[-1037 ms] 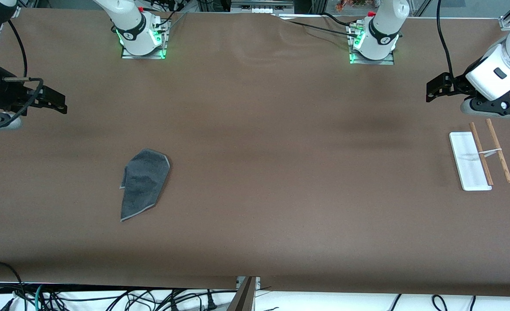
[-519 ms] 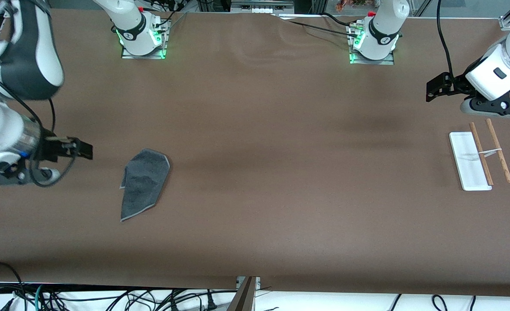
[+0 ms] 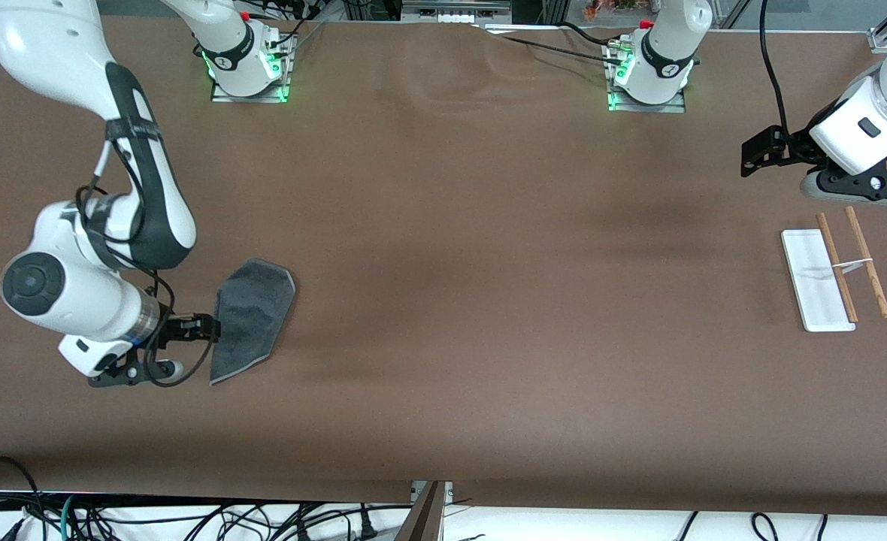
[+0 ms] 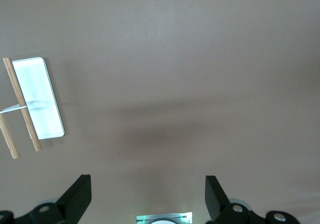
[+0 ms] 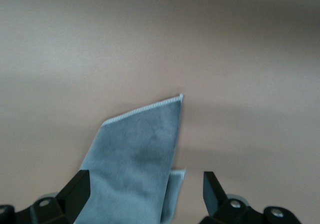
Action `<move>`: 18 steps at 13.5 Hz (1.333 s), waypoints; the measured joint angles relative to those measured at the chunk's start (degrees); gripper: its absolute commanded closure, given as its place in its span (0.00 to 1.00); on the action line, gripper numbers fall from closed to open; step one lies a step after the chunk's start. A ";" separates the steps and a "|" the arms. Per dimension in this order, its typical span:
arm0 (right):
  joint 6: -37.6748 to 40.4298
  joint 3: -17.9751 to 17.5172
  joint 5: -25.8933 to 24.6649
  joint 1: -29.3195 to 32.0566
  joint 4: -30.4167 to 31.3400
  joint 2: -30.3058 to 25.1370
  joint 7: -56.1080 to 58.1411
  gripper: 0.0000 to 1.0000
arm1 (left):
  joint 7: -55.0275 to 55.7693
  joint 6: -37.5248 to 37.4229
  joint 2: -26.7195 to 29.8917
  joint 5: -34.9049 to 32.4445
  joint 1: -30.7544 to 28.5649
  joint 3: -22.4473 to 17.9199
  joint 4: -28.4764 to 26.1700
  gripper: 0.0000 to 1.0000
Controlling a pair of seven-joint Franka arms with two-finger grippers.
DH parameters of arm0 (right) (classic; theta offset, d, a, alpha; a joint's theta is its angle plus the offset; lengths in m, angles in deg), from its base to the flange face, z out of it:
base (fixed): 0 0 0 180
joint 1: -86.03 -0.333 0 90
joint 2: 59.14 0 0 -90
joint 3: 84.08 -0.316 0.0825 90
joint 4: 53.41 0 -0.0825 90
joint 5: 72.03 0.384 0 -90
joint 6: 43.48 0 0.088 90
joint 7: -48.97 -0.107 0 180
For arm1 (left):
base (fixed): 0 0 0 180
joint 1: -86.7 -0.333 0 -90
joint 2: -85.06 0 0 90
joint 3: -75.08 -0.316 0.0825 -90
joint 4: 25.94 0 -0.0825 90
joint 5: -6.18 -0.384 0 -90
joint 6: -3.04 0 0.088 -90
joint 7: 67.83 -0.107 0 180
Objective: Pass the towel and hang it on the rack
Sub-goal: 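Reach the right gripper down to the grey towel and grasp its corner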
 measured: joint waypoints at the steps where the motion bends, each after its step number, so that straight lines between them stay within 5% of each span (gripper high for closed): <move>1: -2.21 0.05 0.00 0.11 0.01 1.47 0.59 0.00 | 0.00 -0.09 0.00 0.00 0.00 0.00 0.00 0.00; 10: -17.14 0.33 0.00 0.93 -0.01 9.84 5.86 0.00 | 0.00 -0.41 0.00 0.00 0.00 0.00 0.00 0.00; 18: -22.79 0.12 0.10 1.57 -0.02 13.71 6.41 0.04 | 0.00 -0.51 0.00 0.00 0.00 0.00 0.00 0.00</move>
